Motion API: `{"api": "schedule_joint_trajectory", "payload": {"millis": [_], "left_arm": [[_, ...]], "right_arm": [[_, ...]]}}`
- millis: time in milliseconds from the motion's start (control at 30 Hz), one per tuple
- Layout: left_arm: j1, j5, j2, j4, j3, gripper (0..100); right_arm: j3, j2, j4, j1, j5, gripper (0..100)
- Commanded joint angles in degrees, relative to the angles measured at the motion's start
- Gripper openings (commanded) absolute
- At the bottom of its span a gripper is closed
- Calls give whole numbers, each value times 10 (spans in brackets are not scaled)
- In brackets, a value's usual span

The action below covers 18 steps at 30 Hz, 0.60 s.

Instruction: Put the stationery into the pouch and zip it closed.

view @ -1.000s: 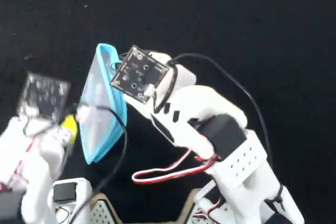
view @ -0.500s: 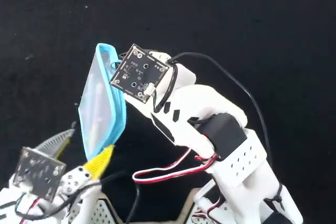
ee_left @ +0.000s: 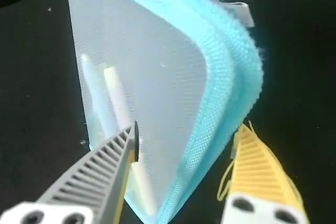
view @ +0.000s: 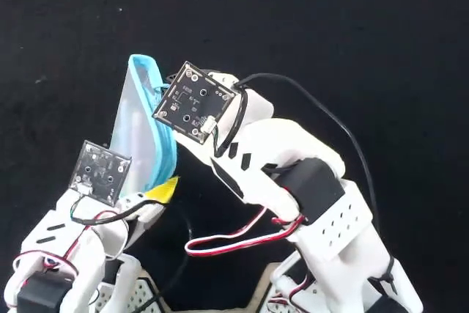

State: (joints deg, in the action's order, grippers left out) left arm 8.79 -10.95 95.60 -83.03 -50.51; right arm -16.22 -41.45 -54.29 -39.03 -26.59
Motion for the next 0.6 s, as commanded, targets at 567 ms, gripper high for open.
{"api": "schedule_joint_trajectory", "payload": {"millis": [567], "left_arm": [[-73,4,1,65,18,285]], "right_arm": [[43,2,-3,3,-4,11]]}}
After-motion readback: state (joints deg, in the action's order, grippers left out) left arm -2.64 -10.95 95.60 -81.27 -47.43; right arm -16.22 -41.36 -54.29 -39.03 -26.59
